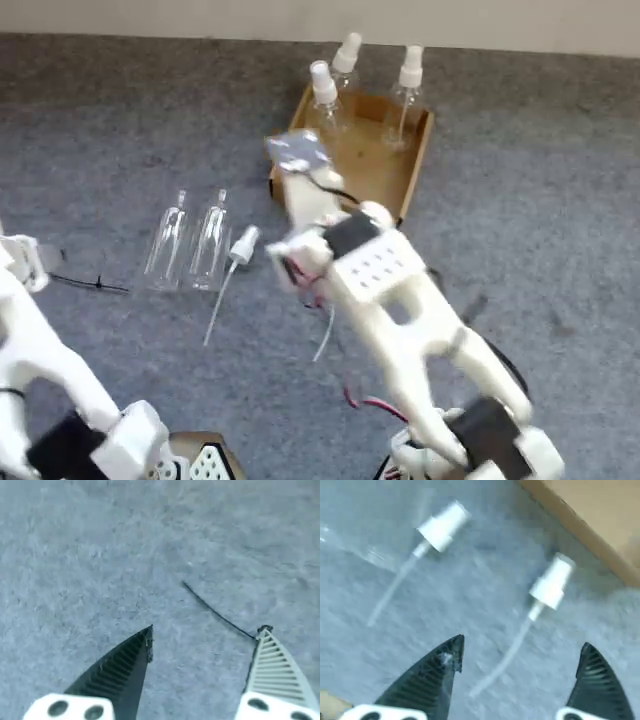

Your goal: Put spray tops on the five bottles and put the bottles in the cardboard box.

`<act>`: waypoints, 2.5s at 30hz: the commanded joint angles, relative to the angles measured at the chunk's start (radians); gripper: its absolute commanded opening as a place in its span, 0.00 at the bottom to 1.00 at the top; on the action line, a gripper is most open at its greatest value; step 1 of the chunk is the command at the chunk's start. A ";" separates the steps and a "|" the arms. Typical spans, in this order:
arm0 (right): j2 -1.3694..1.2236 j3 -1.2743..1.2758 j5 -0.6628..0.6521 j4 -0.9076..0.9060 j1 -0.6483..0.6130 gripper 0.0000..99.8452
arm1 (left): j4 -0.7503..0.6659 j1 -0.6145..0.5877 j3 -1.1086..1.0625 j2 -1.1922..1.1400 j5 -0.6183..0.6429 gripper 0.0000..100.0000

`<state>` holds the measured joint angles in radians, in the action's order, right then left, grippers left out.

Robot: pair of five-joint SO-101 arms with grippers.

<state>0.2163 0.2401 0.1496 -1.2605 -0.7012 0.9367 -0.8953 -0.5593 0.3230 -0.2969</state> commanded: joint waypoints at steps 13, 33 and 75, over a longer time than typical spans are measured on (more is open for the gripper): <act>-0.837 -1.118 0.167 -0.010 -0.185 0.30 | -0.319 -0.216 0.119 -0.278 -0.008 0.30; -1.313 -1.511 0.256 -0.300 -0.162 0.29 | -0.377 -0.226 0.122 -0.340 -0.006 0.30; 0.512 0.085 -0.640 -0.481 0.573 0.01 | 0.404 0.409 0.061 0.423 -0.005 0.29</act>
<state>0.5355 0.1757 -0.3782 -1.7469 -0.2946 1.2574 -0.6544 -0.5025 0.6483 -0.2969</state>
